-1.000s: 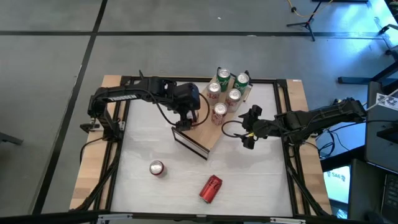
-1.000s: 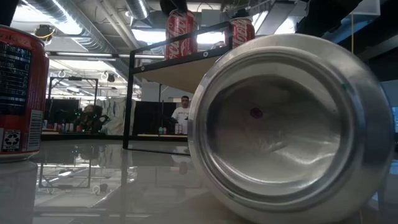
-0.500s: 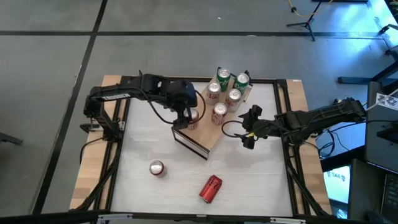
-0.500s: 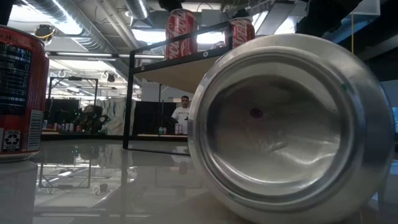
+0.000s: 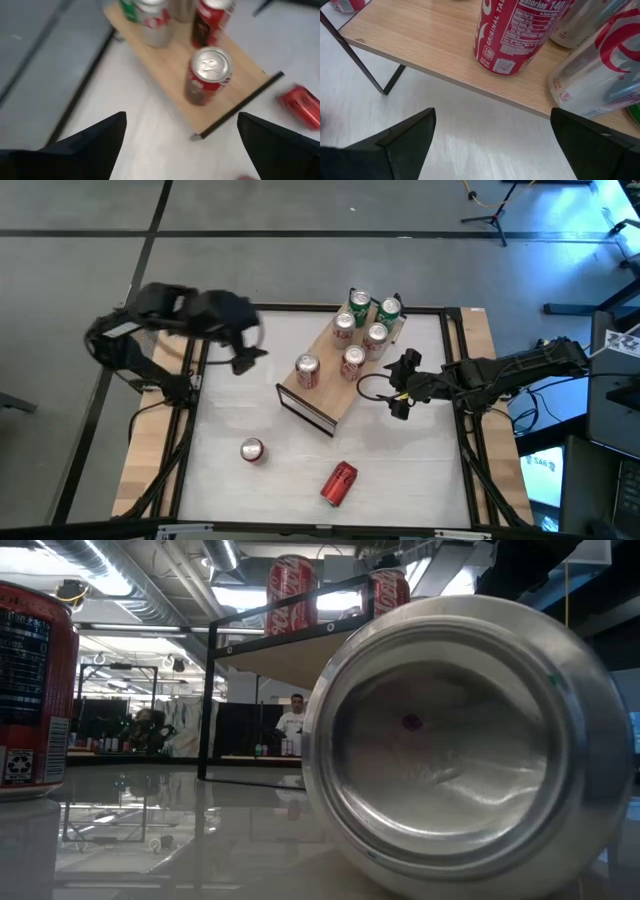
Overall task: Place canned beverage on shelf
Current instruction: Put the red-white soda can on the shelf aligned with the other red-white soda can
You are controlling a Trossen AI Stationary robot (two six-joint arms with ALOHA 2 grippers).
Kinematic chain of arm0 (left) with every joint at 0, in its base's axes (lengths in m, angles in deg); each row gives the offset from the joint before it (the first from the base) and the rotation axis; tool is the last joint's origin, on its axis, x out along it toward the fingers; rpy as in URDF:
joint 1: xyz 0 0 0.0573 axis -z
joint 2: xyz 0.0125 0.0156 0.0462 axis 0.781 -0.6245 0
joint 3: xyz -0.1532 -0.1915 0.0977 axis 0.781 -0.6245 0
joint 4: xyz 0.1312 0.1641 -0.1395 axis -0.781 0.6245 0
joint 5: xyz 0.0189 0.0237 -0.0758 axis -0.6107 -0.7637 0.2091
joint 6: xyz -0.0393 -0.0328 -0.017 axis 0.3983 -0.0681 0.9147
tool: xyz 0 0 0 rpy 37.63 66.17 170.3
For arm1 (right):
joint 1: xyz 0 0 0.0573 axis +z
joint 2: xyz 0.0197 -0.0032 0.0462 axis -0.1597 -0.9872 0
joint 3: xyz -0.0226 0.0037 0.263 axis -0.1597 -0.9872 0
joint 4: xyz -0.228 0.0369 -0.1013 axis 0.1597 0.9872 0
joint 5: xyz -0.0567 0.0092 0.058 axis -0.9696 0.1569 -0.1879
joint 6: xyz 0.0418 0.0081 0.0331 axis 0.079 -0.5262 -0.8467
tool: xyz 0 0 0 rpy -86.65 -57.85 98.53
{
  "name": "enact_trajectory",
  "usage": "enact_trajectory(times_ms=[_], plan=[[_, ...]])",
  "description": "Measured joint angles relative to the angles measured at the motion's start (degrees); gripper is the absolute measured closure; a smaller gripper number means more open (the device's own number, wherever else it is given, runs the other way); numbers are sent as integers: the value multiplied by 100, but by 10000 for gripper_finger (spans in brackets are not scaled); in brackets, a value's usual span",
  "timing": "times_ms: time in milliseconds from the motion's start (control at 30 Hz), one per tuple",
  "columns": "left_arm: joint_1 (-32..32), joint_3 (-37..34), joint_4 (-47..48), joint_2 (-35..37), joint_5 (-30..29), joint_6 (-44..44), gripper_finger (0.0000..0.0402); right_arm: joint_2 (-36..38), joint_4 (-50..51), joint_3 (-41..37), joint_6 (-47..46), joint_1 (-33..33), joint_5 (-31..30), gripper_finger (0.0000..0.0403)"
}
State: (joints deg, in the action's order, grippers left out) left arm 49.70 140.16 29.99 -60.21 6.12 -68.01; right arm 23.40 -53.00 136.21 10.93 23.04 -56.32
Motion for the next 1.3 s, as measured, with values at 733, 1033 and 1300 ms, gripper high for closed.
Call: enact_trajectory(times_ms=[733, 1033, 1300], plan=[[1606, -5779, -4067, 2011, -1873, 1093, 34, -4, -7, 0, -10, 1, 1, 15], [1606, -6072, -5408, 1527, -1782, 1093, 34, -7, -7, 0, -9, 0, 0, 15], [1606, -6072, -6023, 1013, -1769, 1097, 34, -9, -7, 0, -9, 0, 0, 15]])
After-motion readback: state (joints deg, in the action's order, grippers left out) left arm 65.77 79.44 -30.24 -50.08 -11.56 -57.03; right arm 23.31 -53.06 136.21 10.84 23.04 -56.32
